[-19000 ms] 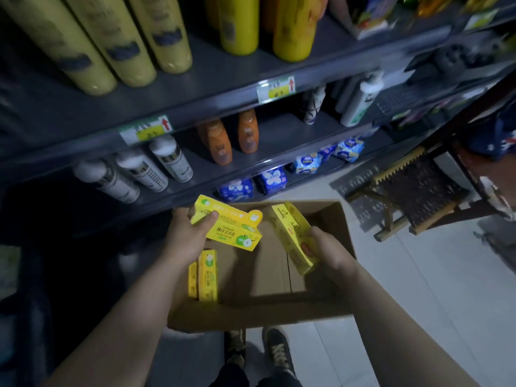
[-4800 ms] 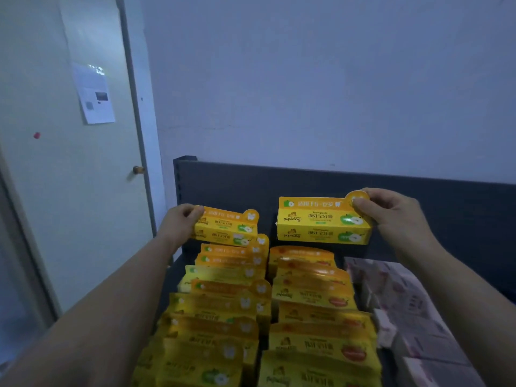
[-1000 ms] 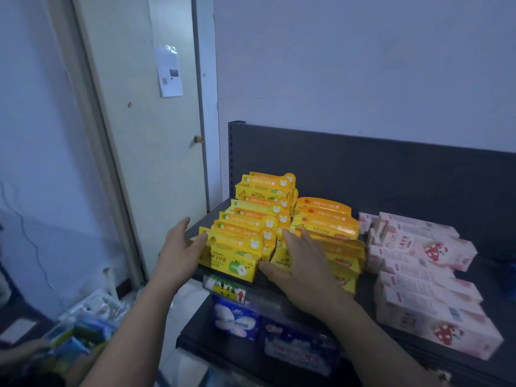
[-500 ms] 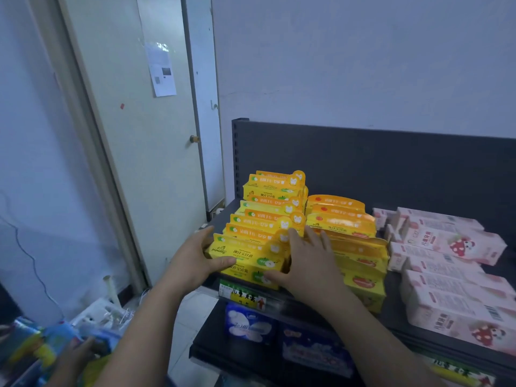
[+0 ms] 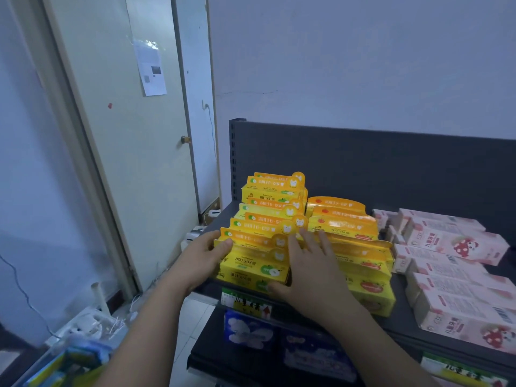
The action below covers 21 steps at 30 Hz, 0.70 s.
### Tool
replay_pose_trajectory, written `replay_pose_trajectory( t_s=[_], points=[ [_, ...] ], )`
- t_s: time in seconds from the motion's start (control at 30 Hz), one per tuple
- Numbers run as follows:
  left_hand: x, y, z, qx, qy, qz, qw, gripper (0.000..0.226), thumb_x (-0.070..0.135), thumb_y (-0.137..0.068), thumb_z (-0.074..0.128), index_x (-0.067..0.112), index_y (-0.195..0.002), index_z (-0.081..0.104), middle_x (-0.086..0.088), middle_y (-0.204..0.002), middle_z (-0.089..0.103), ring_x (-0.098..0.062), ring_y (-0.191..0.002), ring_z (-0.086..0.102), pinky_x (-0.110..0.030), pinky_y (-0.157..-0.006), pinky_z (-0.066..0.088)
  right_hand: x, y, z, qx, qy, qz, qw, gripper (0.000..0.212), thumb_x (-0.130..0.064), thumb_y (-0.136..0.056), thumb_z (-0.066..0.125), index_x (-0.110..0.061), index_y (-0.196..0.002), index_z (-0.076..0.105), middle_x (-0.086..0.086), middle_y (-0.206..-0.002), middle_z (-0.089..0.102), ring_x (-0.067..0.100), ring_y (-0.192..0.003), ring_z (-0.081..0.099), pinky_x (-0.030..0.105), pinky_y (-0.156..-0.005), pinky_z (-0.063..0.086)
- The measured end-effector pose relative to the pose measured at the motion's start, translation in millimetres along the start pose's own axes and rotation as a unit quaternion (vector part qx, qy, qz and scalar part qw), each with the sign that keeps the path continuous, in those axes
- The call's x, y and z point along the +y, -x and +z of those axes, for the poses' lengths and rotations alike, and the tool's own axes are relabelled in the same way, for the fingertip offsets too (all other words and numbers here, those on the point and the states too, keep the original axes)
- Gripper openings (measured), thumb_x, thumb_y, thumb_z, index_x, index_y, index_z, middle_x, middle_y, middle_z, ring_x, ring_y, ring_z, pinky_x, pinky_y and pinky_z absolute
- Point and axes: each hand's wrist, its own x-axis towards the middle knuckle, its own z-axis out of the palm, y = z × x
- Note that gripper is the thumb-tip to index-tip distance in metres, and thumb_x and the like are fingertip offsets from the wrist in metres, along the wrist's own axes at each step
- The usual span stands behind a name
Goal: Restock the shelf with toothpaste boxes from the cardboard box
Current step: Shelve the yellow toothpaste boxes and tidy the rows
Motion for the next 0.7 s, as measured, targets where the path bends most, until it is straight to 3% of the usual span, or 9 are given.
replay_pose_trajectory(
  t_s=[0.13,0.23,0.37,0.43,0.5,0.7],
  points=[
    [-5,-5,-6,-0.021,0.01,-0.007,1.0,0.069,0.065,-0.078,0.057,0.025,-0.135,0.052,0.003,-0.123,0.064,-0.015,-0.109,0.062,-0.047,-0.094,0.051,0,3,-5,-0.007,-0.04,-0.002,0.999,0.094,-0.064,-0.087,0.049,-0.012,-0.153,0.006,0.005,-0.159,0.019,0.02,-0.148,-0.007,0.043,-0.118,-0.012],
    [-2,-13,-12,-0.017,0.017,-0.017,1.0,0.068,0.069,-0.08,0.054,0.025,-0.131,0.055,0.004,-0.125,0.064,-0.015,-0.111,0.061,-0.045,-0.098,0.049,11,-3,-7,0.013,-0.064,0.02,0.998,0.089,-0.069,-0.089,0.035,-0.016,-0.154,0.003,0.002,-0.161,0.014,0.019,-0.148,-0.008,0.041,-0.118,-0.012],
    [13,-25,-13,-0.016,0.019,-0.005,1.0,0.029,0.043,-0.097,0.047,0.029,-0.122,0.054,0.009,-0.108,0.065,-0.008,-0.098,0.06,-0.032,-0.089,0.047,29,-23,-2,-0.004,-0.043,0.042,0.998,0.091,-0.074,-0.087,0.024,-0.019,-0.154,-0.003,0.003,-0.162,0.011,0.022,-0.149,0.0,0.046,-0.12,-0.005],
    [18,-31,-15,-0.033,0.011,-0.005,0.999,0.04,0.044,-0.095,0.05,0.027,-0.131,0.051,0.008,-0.116,0.063,-0.009,-0.103,0.06,-0.033,-0.094,0.046,32,-30,0,-0.041,-0.026,0.048,0.998,0.1,-0.08,-0.081,0.027,-0.019,-0.153,-0.005,0.006,-0.161,0.013,0.026,-0.149,-0.001,0.049,-0.12,-0.005],
    [17,-39,-16,-0.054,0.004,-0.012,0.998,0.063,0.06,-0.086,0.056,0.029,-0.139,0.046,0.006,-0.126,0.061,-0.013,-0.11,0.061,-0.043,-0.102,0.045,31,-33,2,-0.075,-0.024,0.051,0.996,0.11,-0.085,-0.076,0.031,-0.017,-0.153,-0.007,0.007,-0.16,0.015,0.027,-0.149,-0.002,0.05,-0.119,-0.005],
    [7,-53,-10,-0.098,0.036,-0.014,0.994,0.094,0.08,-0.058,0.065,0.029,-0.136,0.049,0.004,-0.125,0.065,-0.018,-0.113,0.062,-0.049,-0.102,0.046,25,-39,0,-0.091,-0.052,0.05,0.993,0.117,-0.084,-0.073,0.042,-0.013,-0.153,-0.005,0.007,-0.161,0.014,0.023,-0.149,0.003,0.048,-0.12,-0.005]
  ],
)
